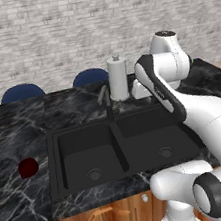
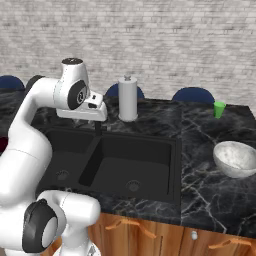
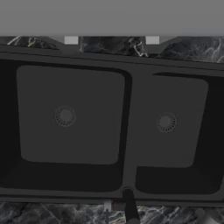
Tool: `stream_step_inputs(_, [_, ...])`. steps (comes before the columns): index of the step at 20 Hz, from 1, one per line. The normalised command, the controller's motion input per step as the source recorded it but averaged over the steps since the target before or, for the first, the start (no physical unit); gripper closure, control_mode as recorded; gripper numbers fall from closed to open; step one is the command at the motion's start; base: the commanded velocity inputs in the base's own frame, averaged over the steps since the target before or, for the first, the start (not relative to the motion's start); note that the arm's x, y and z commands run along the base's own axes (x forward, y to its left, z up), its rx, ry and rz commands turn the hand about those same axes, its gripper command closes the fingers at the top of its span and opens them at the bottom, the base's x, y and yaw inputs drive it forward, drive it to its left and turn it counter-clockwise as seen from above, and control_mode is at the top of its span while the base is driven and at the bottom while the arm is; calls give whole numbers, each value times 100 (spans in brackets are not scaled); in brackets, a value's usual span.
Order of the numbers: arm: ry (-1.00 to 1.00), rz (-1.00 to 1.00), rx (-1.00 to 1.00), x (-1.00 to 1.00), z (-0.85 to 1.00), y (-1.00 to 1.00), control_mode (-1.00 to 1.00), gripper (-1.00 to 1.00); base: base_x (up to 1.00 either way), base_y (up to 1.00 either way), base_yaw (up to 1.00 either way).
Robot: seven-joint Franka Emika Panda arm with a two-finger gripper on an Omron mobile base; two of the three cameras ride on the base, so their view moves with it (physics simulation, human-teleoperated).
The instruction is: Pick the mug and place it in the sink. Pick the bowl and place it in the open cabinet and then close the cabinet.
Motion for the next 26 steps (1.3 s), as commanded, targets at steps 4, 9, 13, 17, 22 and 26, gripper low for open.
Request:
stream_step_inputs(4, [0,0,0,-1,0,7,-100,-100,0,0,0])
stream_step_inputs(9, [0,0,0,-17,0,49,-100,-100,0,0,0])
stream_step_inputs(13, [0,0,0,-28,-6,57,-100,-100,0,0,0])
stream_step_inputs(17, [0,-7,0,-22,-15,64,-100,-100,0,0,0])
stream_step_inputs(22, [0,-14,0,-11,-19,70,-100,-100,0,0,0])
stream_step_inputs(26, [0,-14,3,-3,-19,63,-100,-100,0,0,0])
